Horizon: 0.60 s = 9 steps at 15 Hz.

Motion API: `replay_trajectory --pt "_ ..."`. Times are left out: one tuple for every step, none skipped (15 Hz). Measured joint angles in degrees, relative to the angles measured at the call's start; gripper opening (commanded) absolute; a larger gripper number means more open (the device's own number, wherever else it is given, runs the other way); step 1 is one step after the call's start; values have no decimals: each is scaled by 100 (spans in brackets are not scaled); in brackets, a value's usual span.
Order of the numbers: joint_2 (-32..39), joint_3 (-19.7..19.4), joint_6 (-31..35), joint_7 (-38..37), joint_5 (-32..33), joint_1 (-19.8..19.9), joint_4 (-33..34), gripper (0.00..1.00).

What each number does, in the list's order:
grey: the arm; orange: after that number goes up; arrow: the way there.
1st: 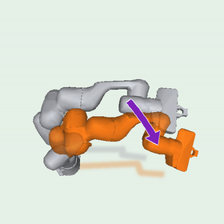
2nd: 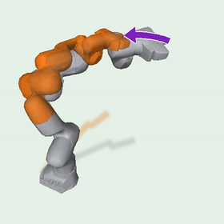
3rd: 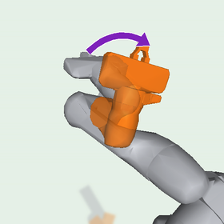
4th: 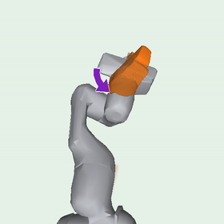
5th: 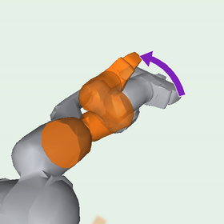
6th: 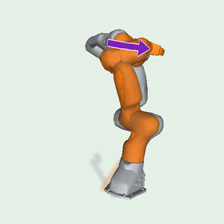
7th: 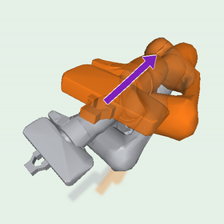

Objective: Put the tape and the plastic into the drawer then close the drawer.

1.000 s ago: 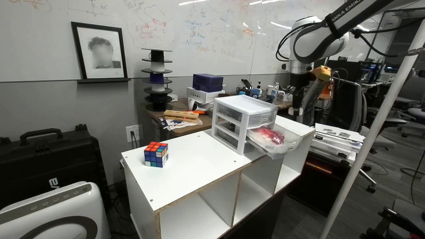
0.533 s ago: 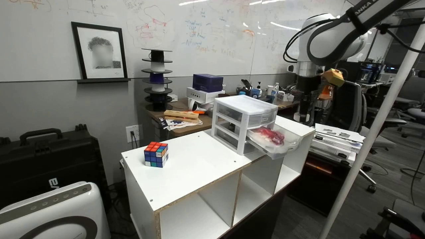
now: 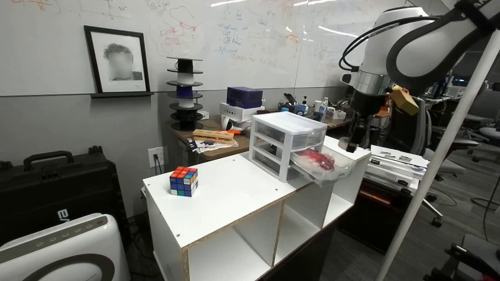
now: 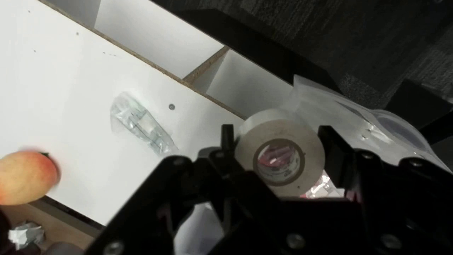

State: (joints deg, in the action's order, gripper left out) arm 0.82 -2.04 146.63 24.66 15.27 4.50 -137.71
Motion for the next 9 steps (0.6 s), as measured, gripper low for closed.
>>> replay_trajectory --pt "1 24 179 -4 -50 -46 -59 35" --pt "16 43 361 4 -139 -91 -106 35" --pt "49 65 529 24 -270 -130 -135 35" --pt "96 94 682 103 -476 -167 -151 35" --pt "162 133 822 230 -731 -202 -151 35" --pt "238 182 947 378 -993 -228 -149 35" --pt "320 249 1050 545 -1258 -243 -144 35" --pt "407 330 1101 715 -1514 -247 -129 35" --pt "494 410 1114 860 -1734 -247 -105 35"
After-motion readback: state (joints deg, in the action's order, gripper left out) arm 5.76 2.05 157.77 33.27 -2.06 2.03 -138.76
